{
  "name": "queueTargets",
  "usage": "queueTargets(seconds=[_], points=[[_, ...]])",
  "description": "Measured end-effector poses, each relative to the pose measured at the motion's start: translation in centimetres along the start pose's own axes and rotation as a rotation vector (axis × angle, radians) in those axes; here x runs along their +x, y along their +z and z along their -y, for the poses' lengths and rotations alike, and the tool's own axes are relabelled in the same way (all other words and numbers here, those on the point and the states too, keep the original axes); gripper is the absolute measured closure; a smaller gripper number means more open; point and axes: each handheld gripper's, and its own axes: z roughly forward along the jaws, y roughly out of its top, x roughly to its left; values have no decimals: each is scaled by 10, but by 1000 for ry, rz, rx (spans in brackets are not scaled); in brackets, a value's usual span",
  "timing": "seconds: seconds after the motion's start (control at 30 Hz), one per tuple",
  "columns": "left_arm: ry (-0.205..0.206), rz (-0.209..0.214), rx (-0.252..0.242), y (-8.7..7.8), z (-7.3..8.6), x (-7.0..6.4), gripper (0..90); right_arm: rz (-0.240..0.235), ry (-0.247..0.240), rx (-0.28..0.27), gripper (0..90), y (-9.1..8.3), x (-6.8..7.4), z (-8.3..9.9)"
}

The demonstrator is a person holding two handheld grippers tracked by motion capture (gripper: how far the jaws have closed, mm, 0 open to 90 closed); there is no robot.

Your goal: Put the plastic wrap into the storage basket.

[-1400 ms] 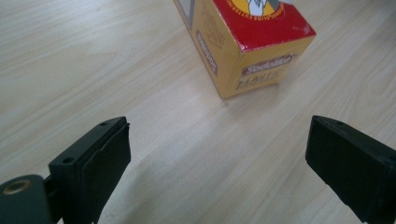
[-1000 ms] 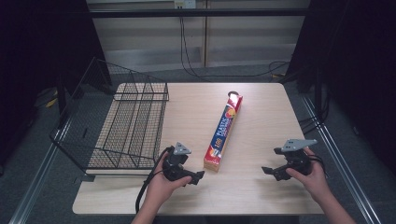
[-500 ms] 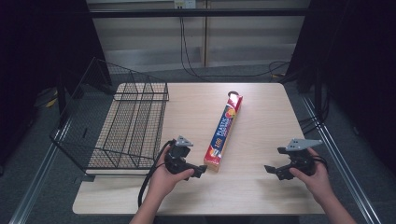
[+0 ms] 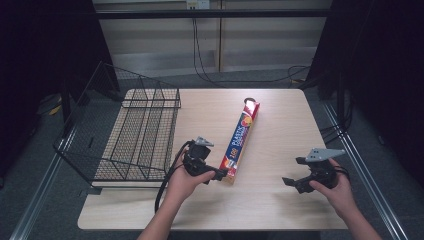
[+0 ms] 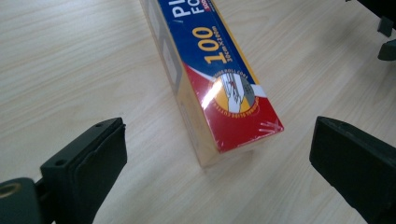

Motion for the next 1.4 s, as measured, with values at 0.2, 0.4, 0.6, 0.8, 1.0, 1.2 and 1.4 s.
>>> queueTargets(seconds=[0.2,0.4,0.6,0.8,1.0,1.2,1.4], points=[[15,8,15,7,-22,-2,39,6,0,-10,40,0,0,0],[23,-2,27,15,-35,-5,36,-1,0,-11,40,0,0,0],[21,2,43,27,-50,-3,43,-5,-4,-13,40,0,0,-1],[7,17,58,38,-63,0,36,-10,-4,-24,40,-1,1,-2],[-8,25,72,50,-73,3,36,-15,2,-32,40,-2,1,-3],[-23,29,65,62,-83,6,36,-15,2,-38,40,-2,1,-4],[-48,10,56,72,-92,12,34,-20,-3,-36,40,-2,2,-4]])
